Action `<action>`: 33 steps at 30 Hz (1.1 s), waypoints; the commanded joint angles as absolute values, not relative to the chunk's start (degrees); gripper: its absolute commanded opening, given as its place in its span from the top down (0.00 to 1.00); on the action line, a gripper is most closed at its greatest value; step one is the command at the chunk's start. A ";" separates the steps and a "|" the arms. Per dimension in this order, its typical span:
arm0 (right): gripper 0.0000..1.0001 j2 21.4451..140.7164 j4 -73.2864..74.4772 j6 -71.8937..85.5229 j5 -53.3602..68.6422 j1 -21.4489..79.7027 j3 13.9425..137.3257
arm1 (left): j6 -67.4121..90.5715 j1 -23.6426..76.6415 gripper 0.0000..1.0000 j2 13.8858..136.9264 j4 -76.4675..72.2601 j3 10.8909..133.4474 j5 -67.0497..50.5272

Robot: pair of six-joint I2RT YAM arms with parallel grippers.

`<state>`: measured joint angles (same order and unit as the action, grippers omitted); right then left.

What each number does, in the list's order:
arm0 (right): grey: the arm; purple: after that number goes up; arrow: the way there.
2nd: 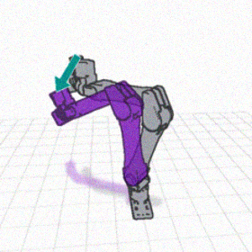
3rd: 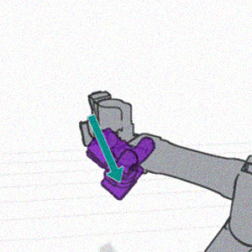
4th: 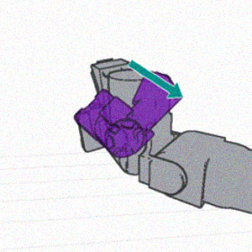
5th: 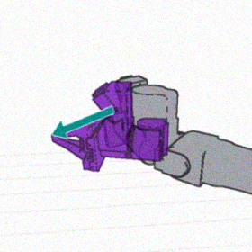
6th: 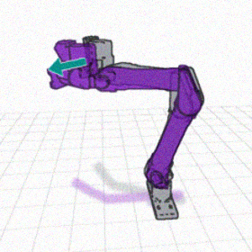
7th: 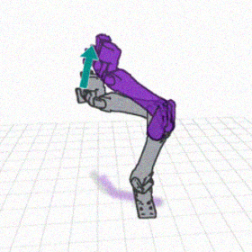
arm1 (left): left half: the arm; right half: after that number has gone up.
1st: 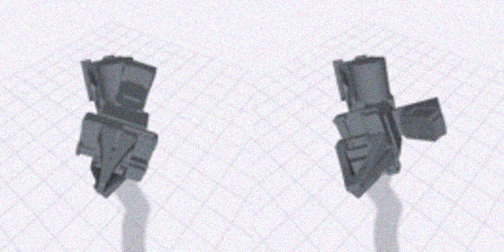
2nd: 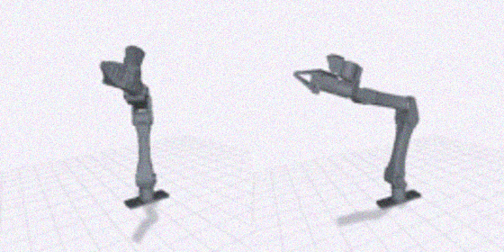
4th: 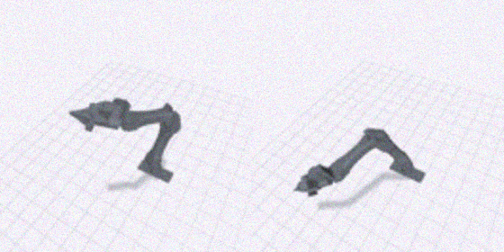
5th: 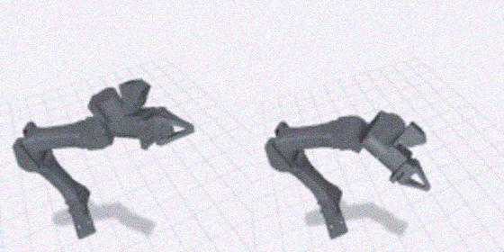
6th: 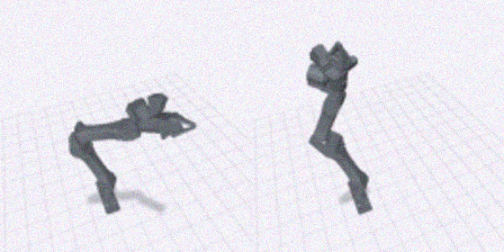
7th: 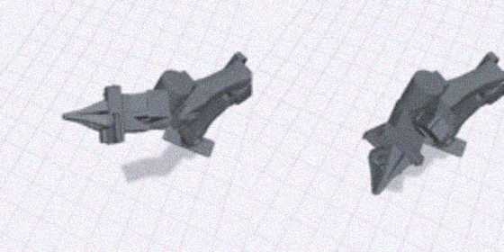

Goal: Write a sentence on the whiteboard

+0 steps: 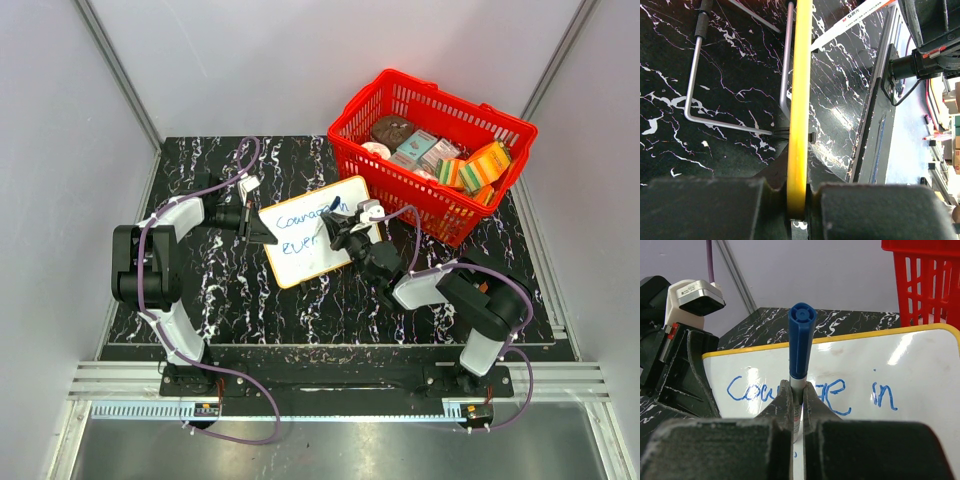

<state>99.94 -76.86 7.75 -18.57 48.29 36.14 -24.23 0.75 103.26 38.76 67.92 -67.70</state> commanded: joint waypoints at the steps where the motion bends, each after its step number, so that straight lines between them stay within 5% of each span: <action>1: 1.00 99.23 -84.37 6.94 -20.65 47.46 36.57 | -28.30 1.23 1.00 103.45 38.50 68.12 -59.24; 33: 1.00 95.53 -87.98 5.19 -19.60 47.29 35.06 | -28.39 1.23 1.00 103.27 38.50 68.20 -58.89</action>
<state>96.60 -76.18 6.63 -18.92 47.83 33.52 -24.45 0.78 103.26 38.98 67.92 -67.64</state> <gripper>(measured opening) 0.032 0.082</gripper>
